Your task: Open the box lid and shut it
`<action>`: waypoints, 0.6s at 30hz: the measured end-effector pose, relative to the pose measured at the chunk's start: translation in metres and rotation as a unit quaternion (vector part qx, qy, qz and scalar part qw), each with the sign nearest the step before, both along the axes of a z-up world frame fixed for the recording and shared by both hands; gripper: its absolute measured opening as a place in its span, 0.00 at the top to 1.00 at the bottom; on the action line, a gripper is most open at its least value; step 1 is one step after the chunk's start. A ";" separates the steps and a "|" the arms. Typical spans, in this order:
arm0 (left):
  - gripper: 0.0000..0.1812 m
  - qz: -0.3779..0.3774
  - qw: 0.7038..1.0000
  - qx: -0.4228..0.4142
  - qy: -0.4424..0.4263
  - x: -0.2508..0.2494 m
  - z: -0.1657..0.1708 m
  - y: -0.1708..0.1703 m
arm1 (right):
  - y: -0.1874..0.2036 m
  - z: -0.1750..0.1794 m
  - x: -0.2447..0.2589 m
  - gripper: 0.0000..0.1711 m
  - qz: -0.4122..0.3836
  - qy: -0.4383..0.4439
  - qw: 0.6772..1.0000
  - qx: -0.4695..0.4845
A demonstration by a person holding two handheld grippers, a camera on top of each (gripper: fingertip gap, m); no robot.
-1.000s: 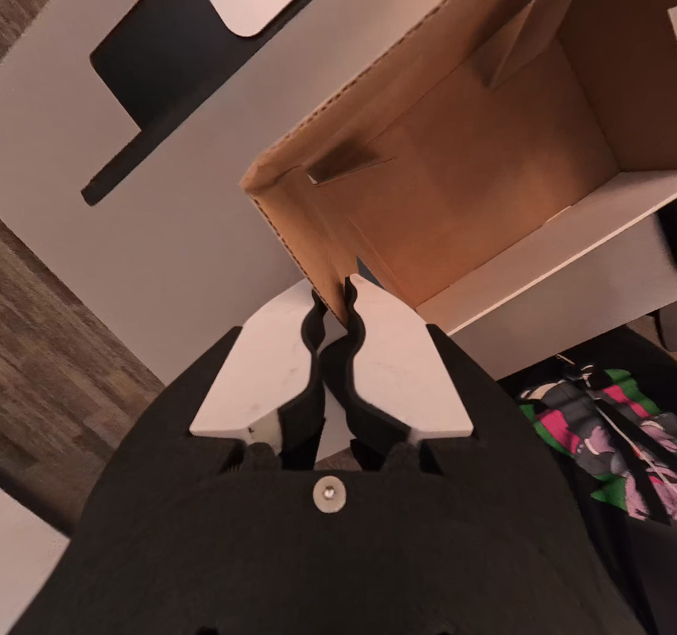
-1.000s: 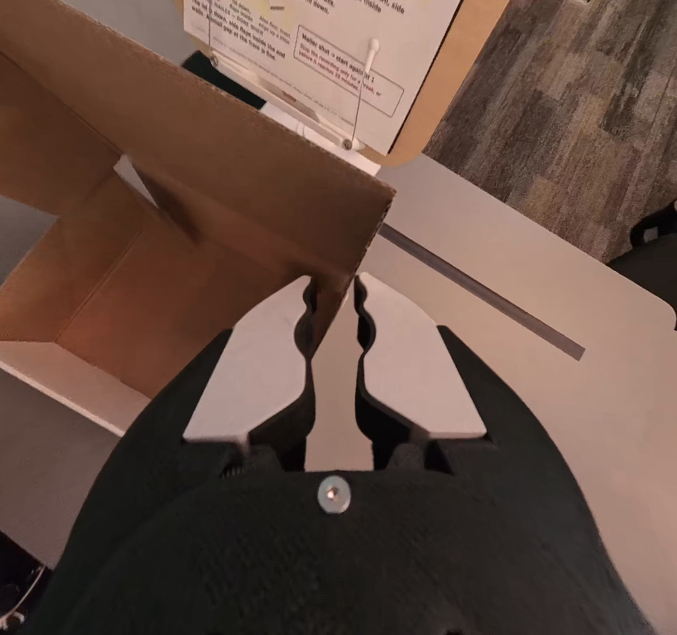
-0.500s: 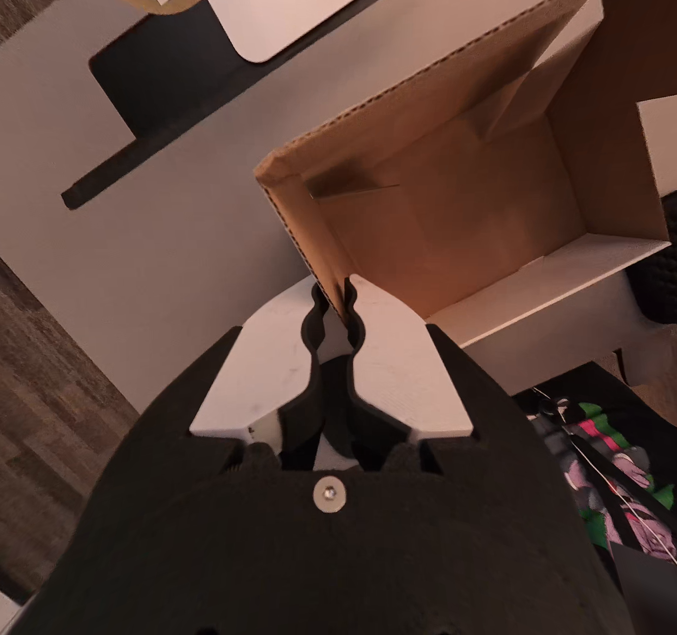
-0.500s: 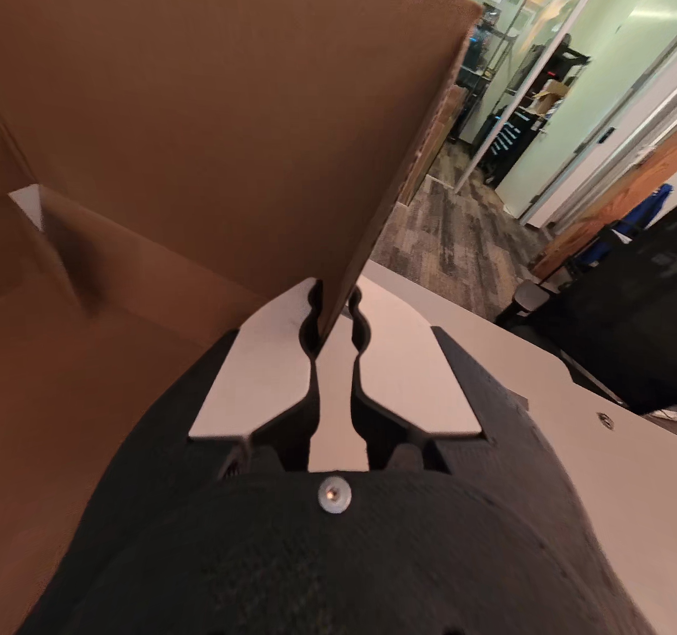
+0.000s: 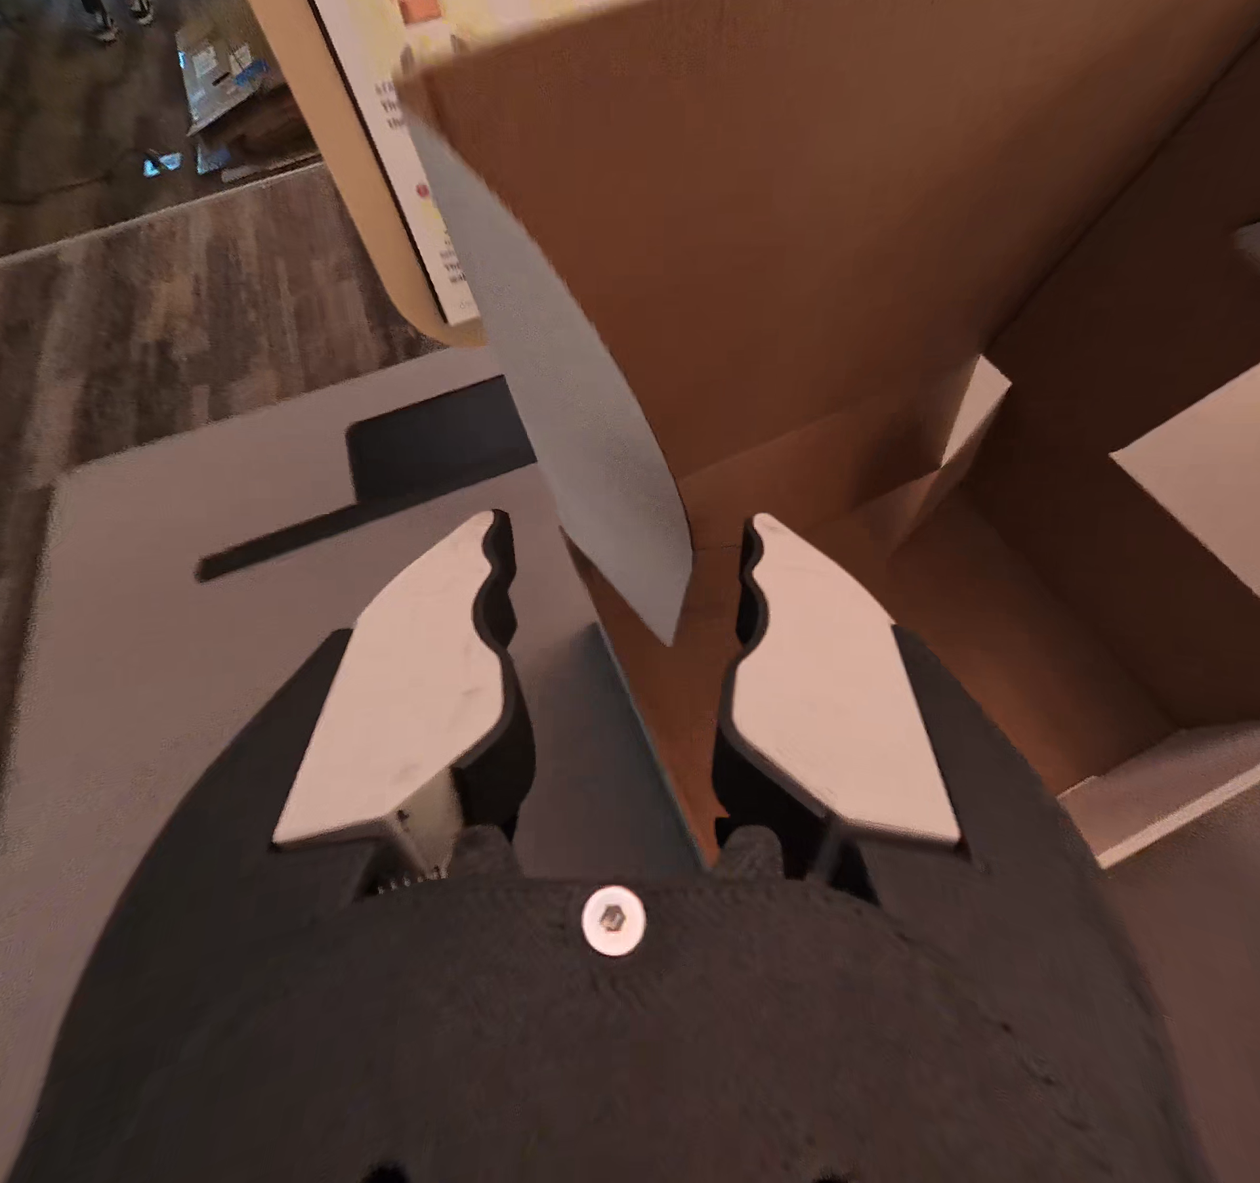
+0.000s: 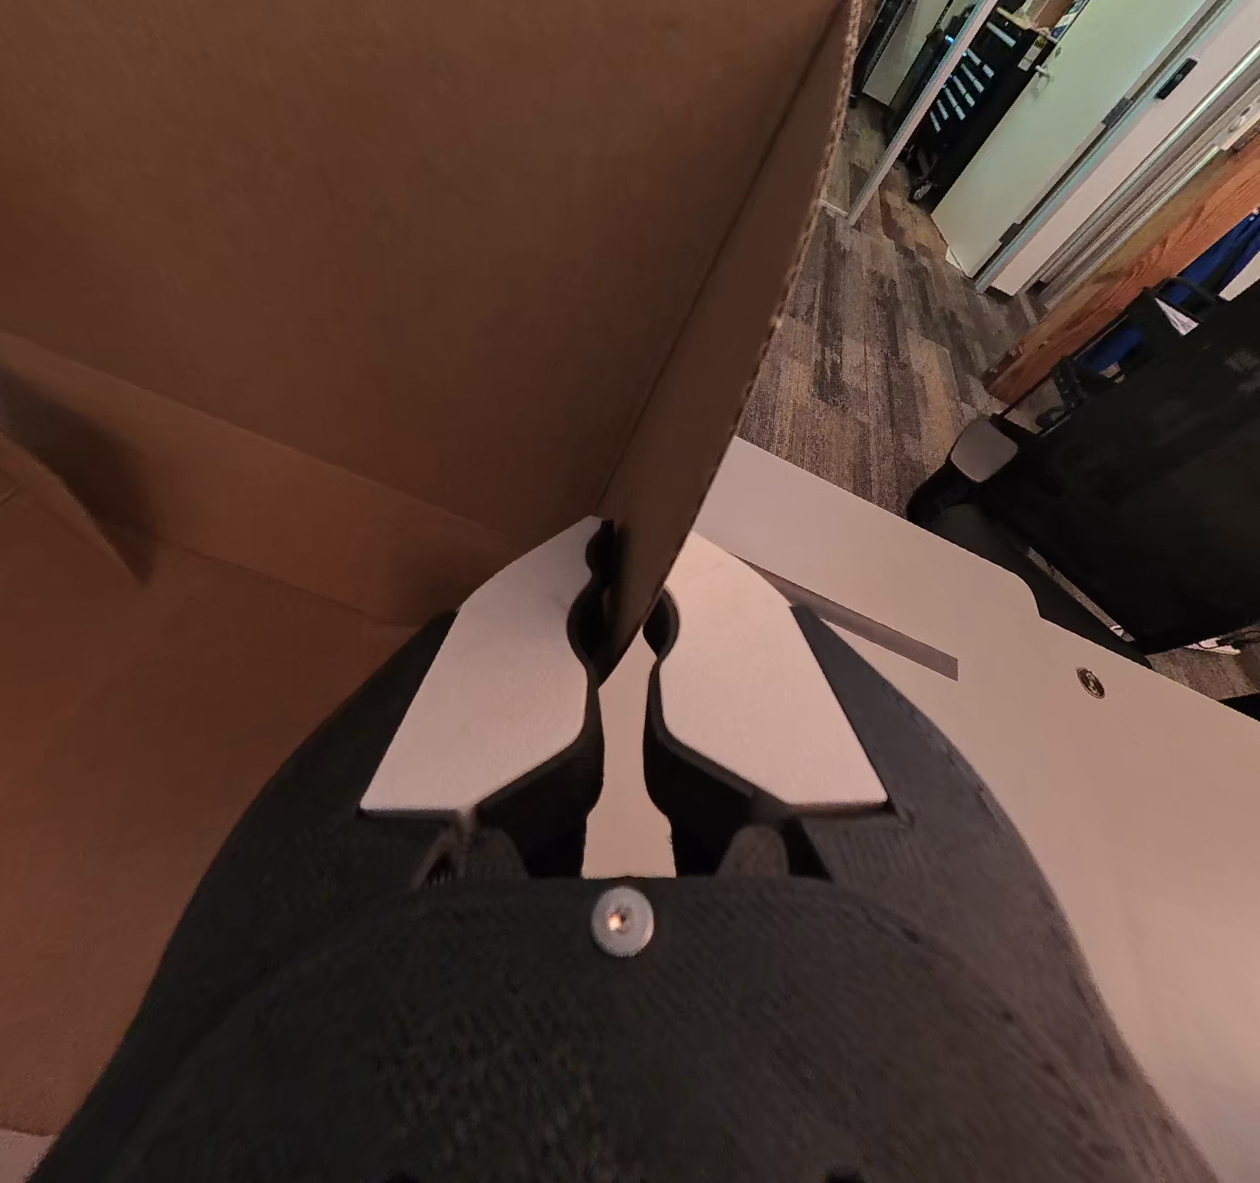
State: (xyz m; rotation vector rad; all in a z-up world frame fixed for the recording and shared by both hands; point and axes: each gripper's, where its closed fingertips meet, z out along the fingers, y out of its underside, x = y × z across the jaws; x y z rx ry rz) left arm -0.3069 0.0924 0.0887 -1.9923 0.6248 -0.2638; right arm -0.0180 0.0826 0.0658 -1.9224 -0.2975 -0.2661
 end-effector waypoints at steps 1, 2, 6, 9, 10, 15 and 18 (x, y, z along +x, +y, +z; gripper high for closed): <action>0.63 0.006 1.000 -0.003 -0.014 0.002 -0.012 0.000 | 0.000 0.000 0.000 0.96 0.000 -0.001 1.000 -0.002; 0.60 0.015 1.000 -0.006 -0.022 0.003 -0.024 0.002 | 0.000 0.000 0.000 0.96 -0.001 -0.001 1.000 -0.004; 0.60 0.051 0.998 0.017 -0.033 0.005 -0.062 0.017 | -0.002 0.000 -0.001 0.96 0.000 -0.001 1.000 -0.006; 0.73 0.037 0.998 0.044 -0.035 0.010 -0.073 0.026 | -0.004 -0.002 -0.001 0.96 0.007 0.005 1.000 -0.002; 0.80 0.024 0.998 0.054 -0.035 0.012 -0.073 0.027 | -0.005 -0.002 -0.002 0.95 0.017 0.008 1.000 0.003; 0.96 0.028 0.996 0.087 0.011 0.004 -0.066 0.031 | -0.011 -0.008 0.001 0.88 0.038 0.015 0.996 0.076; 0.97 0.028 0.997 0.077 0.001 -0.001 -0.062 0.031 | -0.012 -0.031 0.005 0.84 0.033 0.020 0.995 0.088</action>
